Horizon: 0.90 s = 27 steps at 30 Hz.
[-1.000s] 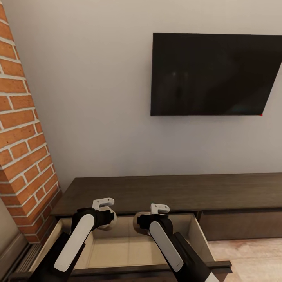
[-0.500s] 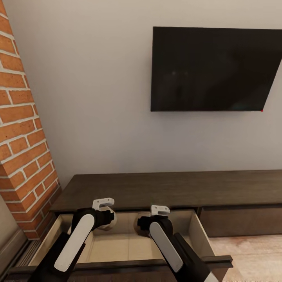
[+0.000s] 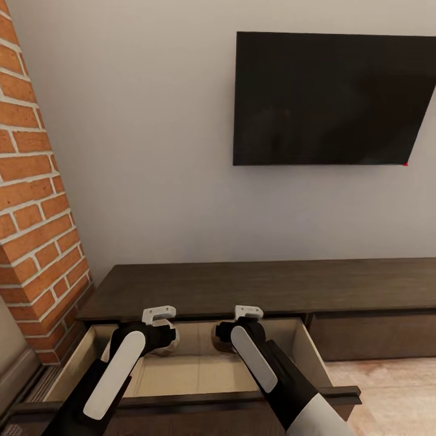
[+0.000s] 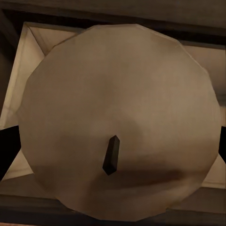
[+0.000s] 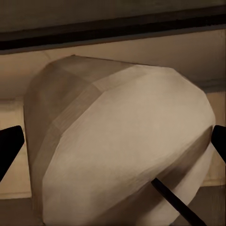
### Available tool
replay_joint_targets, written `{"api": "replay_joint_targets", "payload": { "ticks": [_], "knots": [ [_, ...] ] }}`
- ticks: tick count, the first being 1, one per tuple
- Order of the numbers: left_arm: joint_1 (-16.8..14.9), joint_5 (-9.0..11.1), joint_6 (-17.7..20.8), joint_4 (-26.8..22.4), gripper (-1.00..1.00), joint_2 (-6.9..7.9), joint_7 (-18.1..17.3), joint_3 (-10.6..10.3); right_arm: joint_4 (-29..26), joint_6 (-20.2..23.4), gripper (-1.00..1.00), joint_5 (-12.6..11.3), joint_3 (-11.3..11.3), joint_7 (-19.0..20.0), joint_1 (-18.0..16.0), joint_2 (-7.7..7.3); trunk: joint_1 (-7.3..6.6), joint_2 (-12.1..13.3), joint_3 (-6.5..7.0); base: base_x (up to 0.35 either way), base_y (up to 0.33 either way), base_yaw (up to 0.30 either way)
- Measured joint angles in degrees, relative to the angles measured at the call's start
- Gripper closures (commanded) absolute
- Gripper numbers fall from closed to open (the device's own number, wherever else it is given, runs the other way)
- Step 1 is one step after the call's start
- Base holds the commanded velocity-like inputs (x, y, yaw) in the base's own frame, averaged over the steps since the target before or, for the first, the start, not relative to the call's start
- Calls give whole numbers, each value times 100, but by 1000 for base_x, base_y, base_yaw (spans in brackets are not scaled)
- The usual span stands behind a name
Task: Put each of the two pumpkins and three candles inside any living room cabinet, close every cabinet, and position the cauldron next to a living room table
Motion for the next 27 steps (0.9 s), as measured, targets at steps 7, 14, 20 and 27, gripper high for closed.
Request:
{"api": "replay_joint_targets", "payload": {
  "ticks": [7,14,20,27],
  "knots": [
    [-4,3,-2,188,100,-10,1,0,327,-17,100,-22,-1,5,-143,3,154,-281,-126,0,0,0],
    [-9,2,-2,199,100,-10,3,0,399,-14,100,11,8,257,-166,5,308,-562,-252,0,0,0],
    [-9,0,-1,199,100,-5,6,0,536,-5,100,75,7,415,-182,8,346,-615,-380,0,0,0],
    [-9,-20,-9,199,100,-4,1,0,759,-88,100,92,6,439,-292,10,364,-624,-535,0,0,0]
  ]
}}
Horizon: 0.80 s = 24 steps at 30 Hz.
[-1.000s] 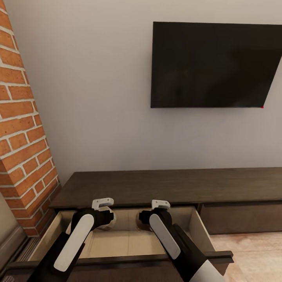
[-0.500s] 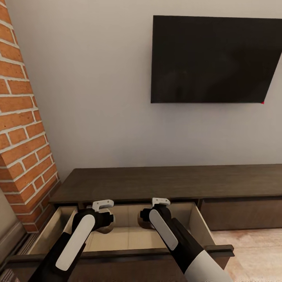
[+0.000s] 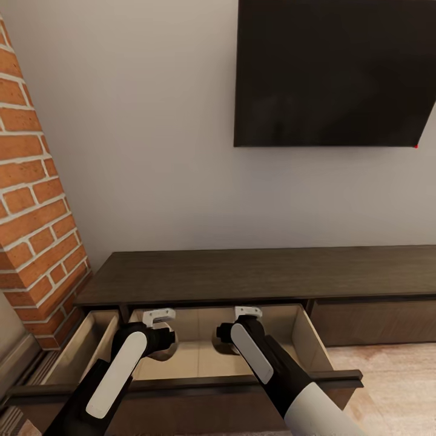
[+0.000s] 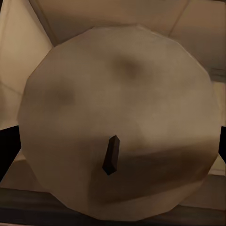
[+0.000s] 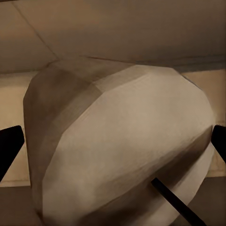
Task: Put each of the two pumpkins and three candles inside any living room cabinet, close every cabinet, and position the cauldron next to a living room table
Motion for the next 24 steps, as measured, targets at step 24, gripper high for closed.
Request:
{"api": "replay_joint_targets", "payload": {
  "ticks": [24],
  "knots": [
    [-8,-36,-129,0,100,-10,-5,-9,36,-218,100,9,9,149,-8,0,51,-28,-444,0,0,0]
  ]
}}
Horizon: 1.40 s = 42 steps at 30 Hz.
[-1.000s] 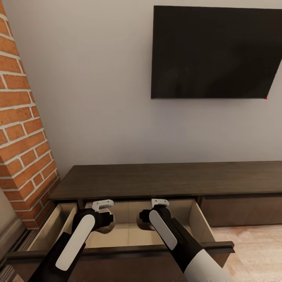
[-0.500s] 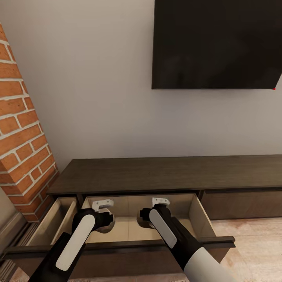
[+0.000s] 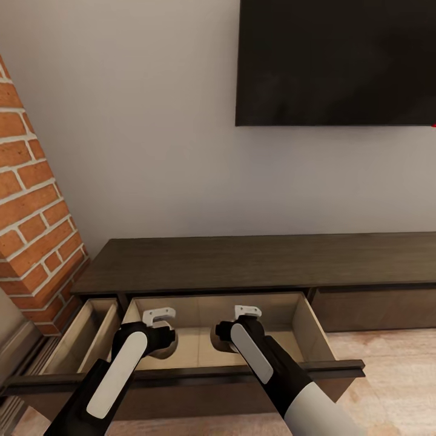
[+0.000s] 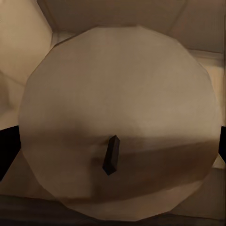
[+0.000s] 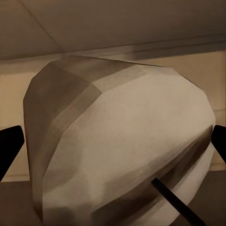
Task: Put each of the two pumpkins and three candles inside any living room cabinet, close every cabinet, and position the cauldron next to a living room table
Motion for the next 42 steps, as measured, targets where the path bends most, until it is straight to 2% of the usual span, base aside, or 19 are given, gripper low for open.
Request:
{"api": "replay_joint_targets", "payload": {
  "ticks": [4,16,29,42],
  "knots": [
    [-1,19,-100,0,100,-4,-33,-10,0,-8,100,-2,0,1,0,0,0,0,0,37,0,0],
    [-8,-8,-105,0,100,-65,-42,-41,0,-6,100,3,0,1,0,0,-2,0,0,127,0,0],
    [-2,-10,-105,0,100,-63,-39,-41,30,48,100,-34,0,-4,0,0,0,0,0,30,0,0],
    [-3,-26,-104,28,100,-34,-39,-18,351,67,100,-28,-2,-8,-113,0,34,-17,-288,0,0,0]
  ]
}}
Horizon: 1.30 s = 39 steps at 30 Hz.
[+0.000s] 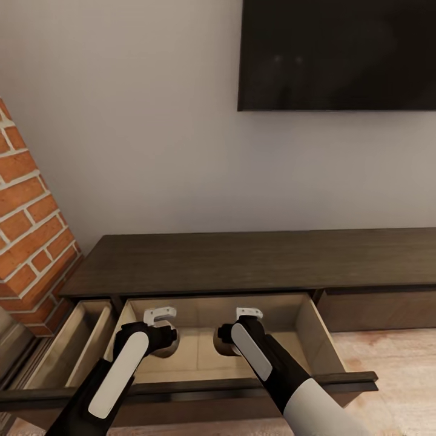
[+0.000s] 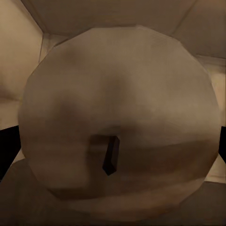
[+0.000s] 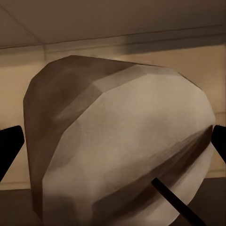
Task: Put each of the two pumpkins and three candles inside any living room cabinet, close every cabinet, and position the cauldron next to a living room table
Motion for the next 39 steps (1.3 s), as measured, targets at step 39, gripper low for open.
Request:
{"api": "replay_joint_targets", "payload": {
  "ticks": [39],
  "knots": [
    [-7,0,-15,118,100,-19,0,0,9,-62,100,18,9,8,-1,2,25,-14,-222,12,3,0]
  ]
}}
